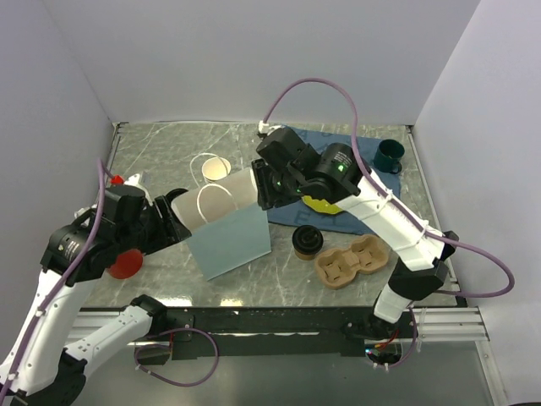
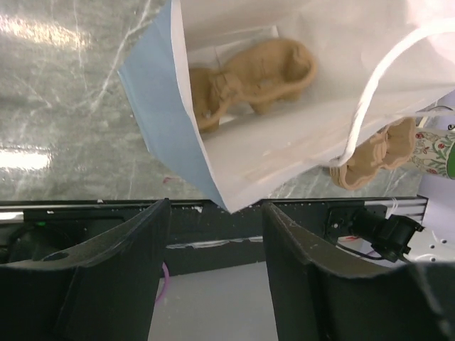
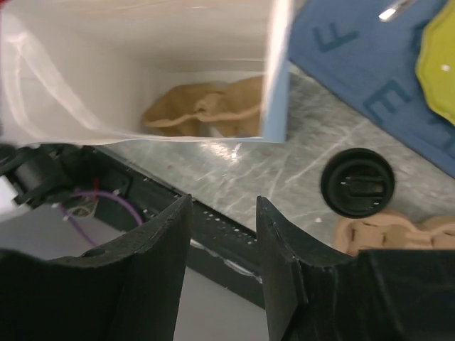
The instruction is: Pack the takeout coffee
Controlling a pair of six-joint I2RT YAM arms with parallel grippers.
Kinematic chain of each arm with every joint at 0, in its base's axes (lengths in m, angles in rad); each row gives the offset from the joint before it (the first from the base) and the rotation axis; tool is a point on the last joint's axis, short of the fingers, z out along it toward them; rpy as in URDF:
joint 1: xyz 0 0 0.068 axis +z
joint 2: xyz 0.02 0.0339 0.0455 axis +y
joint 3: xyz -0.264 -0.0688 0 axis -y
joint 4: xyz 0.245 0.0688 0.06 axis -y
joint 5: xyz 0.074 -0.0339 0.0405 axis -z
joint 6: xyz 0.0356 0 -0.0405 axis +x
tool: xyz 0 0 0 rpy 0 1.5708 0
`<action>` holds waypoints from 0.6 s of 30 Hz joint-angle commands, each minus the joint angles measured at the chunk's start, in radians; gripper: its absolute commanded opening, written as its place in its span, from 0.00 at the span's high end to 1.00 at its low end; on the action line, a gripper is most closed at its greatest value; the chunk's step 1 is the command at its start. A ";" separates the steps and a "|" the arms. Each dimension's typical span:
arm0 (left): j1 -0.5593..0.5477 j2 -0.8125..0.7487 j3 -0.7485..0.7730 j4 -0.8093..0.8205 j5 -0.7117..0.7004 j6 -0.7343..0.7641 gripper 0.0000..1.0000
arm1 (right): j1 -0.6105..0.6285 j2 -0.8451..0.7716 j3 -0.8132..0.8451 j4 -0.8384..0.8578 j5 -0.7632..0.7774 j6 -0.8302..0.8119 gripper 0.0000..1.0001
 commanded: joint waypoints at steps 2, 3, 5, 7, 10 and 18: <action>0.003 0.015 0.011 -0.025 0.043 -0.064 0.42 | -0.044 -0.022 -0.072 -0.211 0.002 -0.019 0.51; 0.003 0.017 0.006 -0.028 0.045 -0.070 0.42 | -0.053 -0.019 -0.067 -0.204 -0.004 -0.030 0.52; 0.003 0.034 0.023 -0.037 0.028 -0.089 0.42 | -0.070 0.002 -0.002 -0.220 -0.019 -0.047 0.53; 0.003 0.058 0.055 -0.044 0.023 -0.098 0.41 | -0.103 0.016 0.049 -0.227 -0.021 -0.064 0.54; 0.003 0.096 0.136 -0.063 -0.041 -0.097 0.39 | -0.162 0.036 0.153 -0.236 -0.042 -0.079 0.55; 0.003 0.141 0.114 -0.017 -0.087 -0.126 0.39 | -0.205 0.027 0.068 -0.125 -0.120 -0.139 0.55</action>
